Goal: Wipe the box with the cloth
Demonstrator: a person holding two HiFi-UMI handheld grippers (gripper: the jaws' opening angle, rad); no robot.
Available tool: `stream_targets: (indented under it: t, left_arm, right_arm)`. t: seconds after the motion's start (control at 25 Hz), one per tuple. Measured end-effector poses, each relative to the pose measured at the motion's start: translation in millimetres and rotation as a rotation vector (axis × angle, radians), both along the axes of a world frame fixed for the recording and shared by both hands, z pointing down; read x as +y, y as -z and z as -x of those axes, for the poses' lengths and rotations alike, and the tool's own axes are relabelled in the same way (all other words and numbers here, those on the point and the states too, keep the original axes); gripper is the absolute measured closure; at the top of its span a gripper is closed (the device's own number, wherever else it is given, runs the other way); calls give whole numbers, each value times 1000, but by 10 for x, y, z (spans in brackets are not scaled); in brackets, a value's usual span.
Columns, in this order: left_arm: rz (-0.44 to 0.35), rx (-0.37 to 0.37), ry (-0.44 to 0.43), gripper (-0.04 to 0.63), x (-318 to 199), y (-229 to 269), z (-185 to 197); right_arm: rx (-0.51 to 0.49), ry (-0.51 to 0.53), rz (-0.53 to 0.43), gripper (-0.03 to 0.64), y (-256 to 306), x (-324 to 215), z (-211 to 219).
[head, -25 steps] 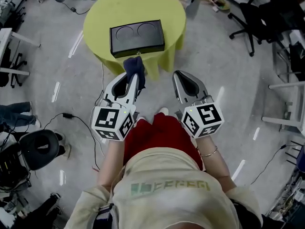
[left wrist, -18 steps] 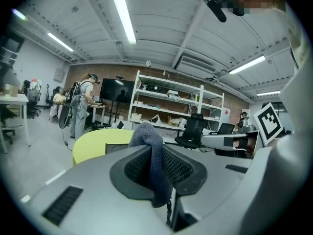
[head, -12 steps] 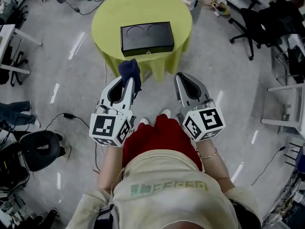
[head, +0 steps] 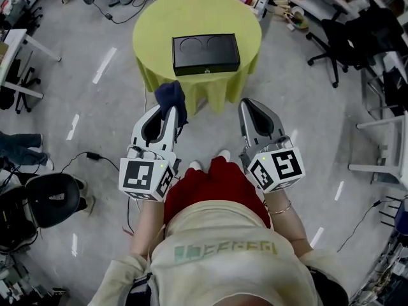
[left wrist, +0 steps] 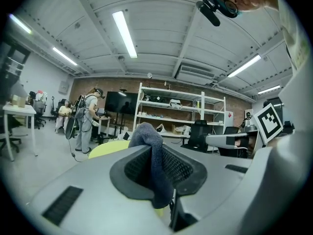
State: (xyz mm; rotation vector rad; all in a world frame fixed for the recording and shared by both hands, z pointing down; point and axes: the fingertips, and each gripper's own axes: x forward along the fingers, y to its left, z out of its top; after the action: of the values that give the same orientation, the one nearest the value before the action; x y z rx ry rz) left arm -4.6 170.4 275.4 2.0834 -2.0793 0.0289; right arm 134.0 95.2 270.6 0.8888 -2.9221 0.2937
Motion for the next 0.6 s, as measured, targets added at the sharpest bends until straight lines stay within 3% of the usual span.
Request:
stream_targets:
  t: [0.6]
  left_arm:
    - [-56,11,2,532,484,48,184]
  right_arm:
    - [-15,13,-88,580,103,478,167]
